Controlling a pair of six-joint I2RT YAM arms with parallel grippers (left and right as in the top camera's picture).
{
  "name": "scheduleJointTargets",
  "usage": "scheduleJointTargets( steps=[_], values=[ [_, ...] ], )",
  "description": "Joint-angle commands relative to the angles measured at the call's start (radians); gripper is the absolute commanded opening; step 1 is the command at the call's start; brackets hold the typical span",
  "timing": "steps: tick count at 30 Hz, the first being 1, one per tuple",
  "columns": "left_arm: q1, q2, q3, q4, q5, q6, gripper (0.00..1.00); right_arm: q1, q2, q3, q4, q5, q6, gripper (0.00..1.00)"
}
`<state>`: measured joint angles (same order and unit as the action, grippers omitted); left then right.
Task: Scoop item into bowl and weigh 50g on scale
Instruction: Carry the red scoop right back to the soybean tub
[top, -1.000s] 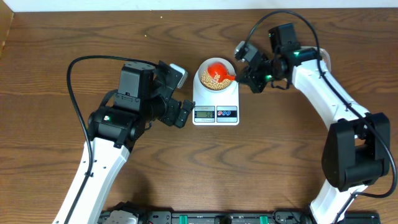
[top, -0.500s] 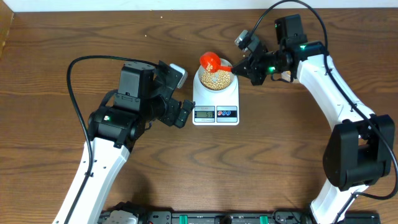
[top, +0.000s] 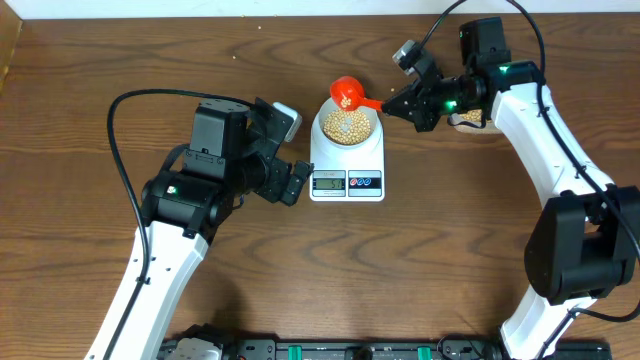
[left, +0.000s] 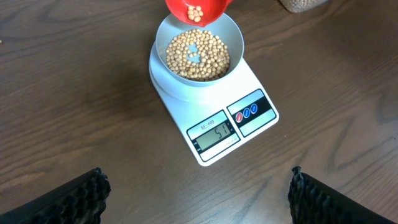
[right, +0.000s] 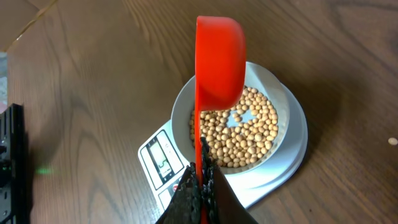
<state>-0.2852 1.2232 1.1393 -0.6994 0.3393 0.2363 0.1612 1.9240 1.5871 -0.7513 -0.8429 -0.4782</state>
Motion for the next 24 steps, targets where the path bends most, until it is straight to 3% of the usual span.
scheduleJointTargets(
  steps=[1, 12, 24],
  values=[
    [-0.002, 0.0, -0.003, 0.0, 0.012, 0.002, 0.94, -0.01, -0.01, 0.021, -0.006, -0.035, 0.01, 0.01],
    [-0.002, 0.0, -0.003, 0.0, 0.012, 0.002, 0.95, -0.084, -0.024, 0.022, -0.004, -0.19, 0.037, 0.01],
    [-0.002, 0.0, -0.003, 0.0, 0.012, 0.002, 0.95, -0.342, -0.069, 0.022, -0.111, -0.254, 0.05, 0.01]
  ],
)
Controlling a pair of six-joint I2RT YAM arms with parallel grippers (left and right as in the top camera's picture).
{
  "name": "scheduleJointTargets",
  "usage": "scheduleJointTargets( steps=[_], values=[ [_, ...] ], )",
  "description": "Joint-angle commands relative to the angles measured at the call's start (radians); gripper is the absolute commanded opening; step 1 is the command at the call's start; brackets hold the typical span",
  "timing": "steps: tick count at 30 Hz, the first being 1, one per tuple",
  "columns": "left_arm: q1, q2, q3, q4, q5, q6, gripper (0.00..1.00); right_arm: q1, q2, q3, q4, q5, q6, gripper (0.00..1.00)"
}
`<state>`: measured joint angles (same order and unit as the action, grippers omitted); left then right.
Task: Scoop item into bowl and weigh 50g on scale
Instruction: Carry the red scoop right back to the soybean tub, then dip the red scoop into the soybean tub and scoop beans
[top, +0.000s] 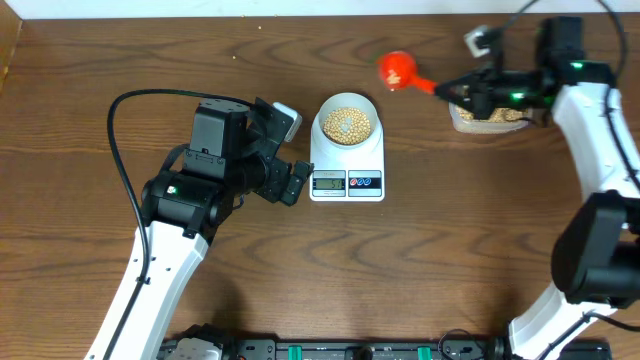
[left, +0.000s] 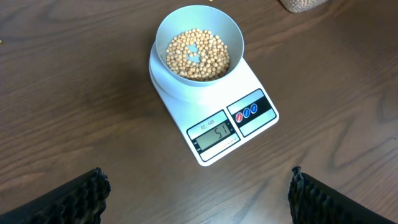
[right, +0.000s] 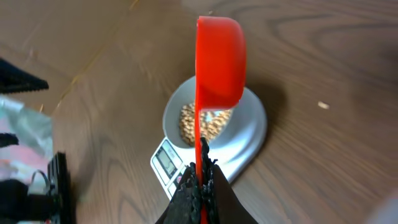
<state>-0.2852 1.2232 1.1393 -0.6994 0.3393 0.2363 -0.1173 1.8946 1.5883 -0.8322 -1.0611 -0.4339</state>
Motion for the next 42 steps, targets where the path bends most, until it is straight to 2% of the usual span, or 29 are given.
scheduleJointTargets(
  steps=[1, 9, 16, 25, 34, 38, 42],
  values=[
    [-0.002, 0.0, -0.003, 0.0, 0.011, 0.002, 0.94, -0.083, -0.04, 0.021, -0.045, -0.028, -0.001, 0.01],
    [-0.002, 0.0, -0.003, 0.0, 0.012, 0.002, 0.94, -0.229, -0.04, 0.021, -0.143, 0.155, -0.021, 0.01],
    [-0.002, 0.0, -0.003, 0.0, 0.011, 0.003, 0.94, -0.241, -0.04, 0.021, -0.145, 0.39, -0.024, 0.01],
    [-0.002, 0.0, -0.003, 0.0, 0.012, 0.002, 0.94, -0.13, -0.043, 0.021, -0.075, 0.719, -0.022, 0.01],
    [-0.002, 0.0, -0.003, 0.0, 0.012, 0.002, 0.94, 0.057, -0.051, 0.021, -0.058, 1.221, -0.03, 0.01],
    [-0.002, 0.0, -0.003, 0.0, 0.012, 0.002, 0.95, 0.123, -0.053, 0.021, -0.058, 1.333, -0.077, 0.01],
    [-0.002, 0.0, -0.003, 0.0, 0.012, 0.002, 0.94, 0.149, -0.058, 0.024, -0.054, 1.35, -0.08, 0.01]
  ],
)
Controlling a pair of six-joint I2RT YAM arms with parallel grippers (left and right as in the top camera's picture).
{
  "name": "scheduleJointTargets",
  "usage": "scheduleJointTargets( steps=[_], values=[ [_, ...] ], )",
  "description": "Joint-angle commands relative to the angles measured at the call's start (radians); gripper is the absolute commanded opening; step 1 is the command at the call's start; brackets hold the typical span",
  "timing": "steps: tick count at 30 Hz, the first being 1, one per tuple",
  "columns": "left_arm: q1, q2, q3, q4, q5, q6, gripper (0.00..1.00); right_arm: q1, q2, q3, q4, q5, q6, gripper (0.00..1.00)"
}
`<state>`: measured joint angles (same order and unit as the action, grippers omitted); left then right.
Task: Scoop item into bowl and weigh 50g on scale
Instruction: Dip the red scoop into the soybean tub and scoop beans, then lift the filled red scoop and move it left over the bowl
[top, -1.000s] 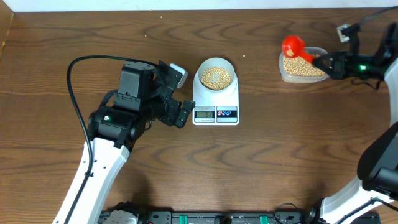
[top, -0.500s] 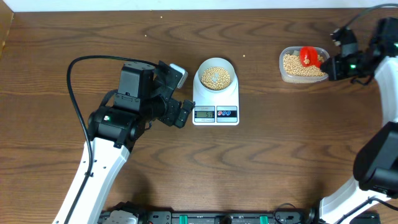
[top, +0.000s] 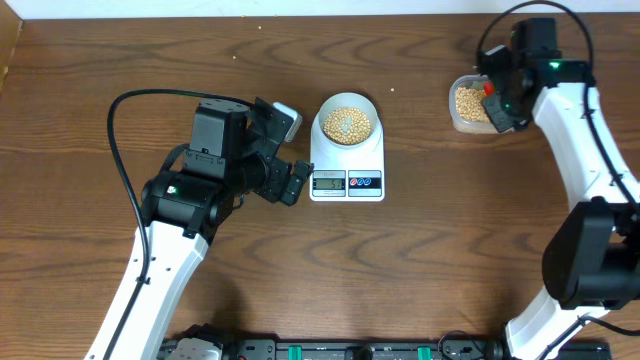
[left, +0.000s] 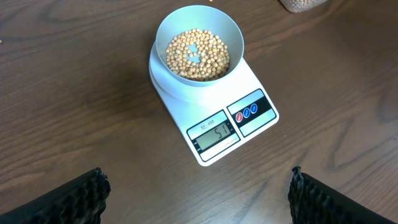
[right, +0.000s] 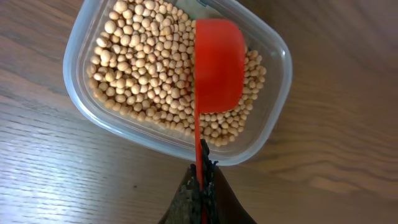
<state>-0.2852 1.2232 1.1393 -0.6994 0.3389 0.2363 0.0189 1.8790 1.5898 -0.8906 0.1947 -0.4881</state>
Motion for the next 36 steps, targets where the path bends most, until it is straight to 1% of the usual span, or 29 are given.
scheduleJointTargets(
  steps=[1, 5, 8, 11, 12, 16, 17, 19, 27, 36],
  values=[
    [-0.002, 0.0, -0.003, 0.0, 0.012, 0.002, 0.94, 0.013, -0.046, 0.026, 0.004, 0.083, -0.026, 0.01],
    [-0.002, 0.0, -0.003, 0.0, 0.012, 0.002, 0.94, 0.011, -0.088, 0.046, 0.013, 0.0, -0.026, 0.01],
    [-0.002, 0.0, -0.003, 0.0, 0.012, 0.002, 0.94, 0.005, -0.142, 0.069, 0.046, -0.138, -0.025, 0.01],
    [-0.002, 0.0, -0.003, 0.0, 0.012, 0.002, 0.94, 0.005, -0.181, 0.072, 0.104, -0.362, -0.02, 0.01],
    [-0.002, 0.0, -0.003, 0.0, 0.012, 0.002, 0.95, 0.005, -0.187, 0.072, 0.132, -0.471, -0.01, 0.01],
    [-0.002, 0.0, -0.003, 0.0, 0.012, 0.002, 0.94, 0.016, -0.174, 0.067, 0.221, -0.793, 0.014, 0.01],
    [-0.002, 0.0, -0.003, 0.0, 0.012, 0.002, 0.95, 0.024, -0.164, 0.065, 0.238, -0.847, 0.013, 0.01],
    [-0.002, 0.0, -0.003, 0.0, 0.012, 0.002, 0.94, 0.046, -0.138, 0.064, 0.248, -0.887, 0.013, 0.01],
    [-0.002, 0.0, -0.003, 0.0, 0.012, 0.002, 0.94, 0.154, -0.033, 0.064, 0.224, -0.895, 0.008, 0.01],
    [-0.002, 0.0, -0.003, 0.0, 0.012, 0.002, 0.94, 0.23, -0.013, 0.059, 0.146, -0.897, -0.052, 0.01]
  ],
)
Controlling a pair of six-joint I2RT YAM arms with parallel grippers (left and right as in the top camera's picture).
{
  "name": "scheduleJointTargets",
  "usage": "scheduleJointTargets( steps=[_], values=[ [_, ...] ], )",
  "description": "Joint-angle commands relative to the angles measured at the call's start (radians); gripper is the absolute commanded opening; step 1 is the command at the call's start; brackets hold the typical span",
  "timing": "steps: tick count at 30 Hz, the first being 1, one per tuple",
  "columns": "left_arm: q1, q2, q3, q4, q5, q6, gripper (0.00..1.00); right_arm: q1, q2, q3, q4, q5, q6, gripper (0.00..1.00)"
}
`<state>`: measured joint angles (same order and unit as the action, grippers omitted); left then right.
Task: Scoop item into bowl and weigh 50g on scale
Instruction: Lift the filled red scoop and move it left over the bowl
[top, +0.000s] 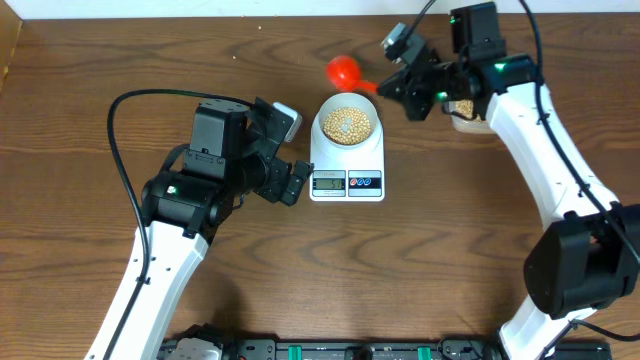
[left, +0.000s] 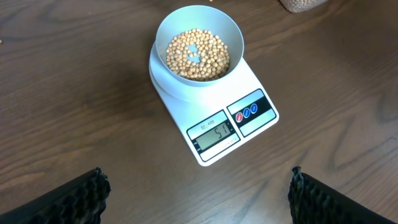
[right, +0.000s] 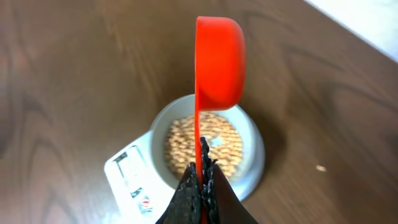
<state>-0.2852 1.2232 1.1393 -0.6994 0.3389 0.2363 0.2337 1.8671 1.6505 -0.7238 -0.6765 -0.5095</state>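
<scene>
A white scale (top: 347, 160) carries a pale bowl (top: 347, 123) filled with tan beans (left: 198, 53); its display (left: 214, 134) reads 51. My right gripper (top: 392, 88) is shut on the handle of a red scoop (top: 343, 71), whose cup hangs just behind the bowl's far rim; in the right wrist view the red scoop (right: 219, 62) stands on edge above the bowl (right: 205, 144). My left gripper (left: 198, 194) is open, low in front of the scale, with nothing between its fingers (left: 74, 196).
A clear tub of beans (top: 462, 110) sits at the back right, mostly hidden behind my right arm. A stray bean (right: 319, 168) lies on the wood right of the scale. The left arm's body (top: 215, 165) is left of the scale.
My right gripper has moved left with the red scoop, from over the bean tub to just behind the bowl on the scale. The left arm and display are unchanged.
The scoop was tipped over the bowl with a few beans in it, the display at 51. Then it was held between the scale and tub, then over the tub's beans. Now it is back by the bowl. The left gripper stayed open throughout.
</scene>
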Motion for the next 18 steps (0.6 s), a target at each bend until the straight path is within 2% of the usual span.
scheduleJointTargets(
  steps=[1, 18],
  values=[
    [-0.002, 0.0, -0.003, 0.0, 0.012, 0.002, 0.94, 0.016, -0.002, -0.003, -0.03, -0.019, -0.031, 0.01],
    [-0.002, 0.0, -0.003, 0.0, 0.012, 0.002, 0.94, 0.028, 0.039, -0.058, -0.069, 0.127, -0.051, 0.01]
  ],
)
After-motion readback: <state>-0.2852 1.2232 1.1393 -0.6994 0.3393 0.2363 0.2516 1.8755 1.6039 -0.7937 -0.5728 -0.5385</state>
